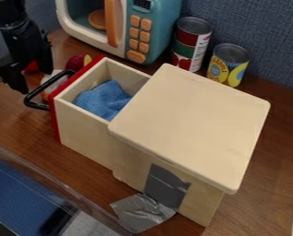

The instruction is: Close the drawer

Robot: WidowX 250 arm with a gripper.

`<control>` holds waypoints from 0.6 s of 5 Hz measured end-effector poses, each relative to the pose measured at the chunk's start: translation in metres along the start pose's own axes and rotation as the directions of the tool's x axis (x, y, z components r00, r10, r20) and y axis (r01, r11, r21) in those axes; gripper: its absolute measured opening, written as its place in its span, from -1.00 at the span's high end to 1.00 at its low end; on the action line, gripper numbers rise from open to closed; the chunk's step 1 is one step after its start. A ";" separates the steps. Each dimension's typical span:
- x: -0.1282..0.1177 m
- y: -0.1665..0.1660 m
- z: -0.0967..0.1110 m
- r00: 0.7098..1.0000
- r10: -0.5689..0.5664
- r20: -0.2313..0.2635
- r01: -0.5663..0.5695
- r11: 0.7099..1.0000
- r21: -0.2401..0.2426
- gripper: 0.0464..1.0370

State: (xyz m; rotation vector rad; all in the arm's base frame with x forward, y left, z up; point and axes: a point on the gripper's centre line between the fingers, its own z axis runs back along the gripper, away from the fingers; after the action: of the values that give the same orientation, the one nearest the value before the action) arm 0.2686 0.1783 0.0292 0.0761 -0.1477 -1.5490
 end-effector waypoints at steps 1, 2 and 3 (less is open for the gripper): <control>0.010 -0.001 0.000 1.000 -0.002 -0.001 0.002 1.000 0.010 -0.93; 0.023 -0.002 -0.004 1.000 -0.005 -0.005 0.005 1.000 0.019 -0.93; 0.035 -0.001 -0.006 1.000 -0.005 -0.016 0.006 0.999 0.033 -0.93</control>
State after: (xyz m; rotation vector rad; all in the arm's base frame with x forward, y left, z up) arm 0.2685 0.1434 0.0251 0.1155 -0.1608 -1.5510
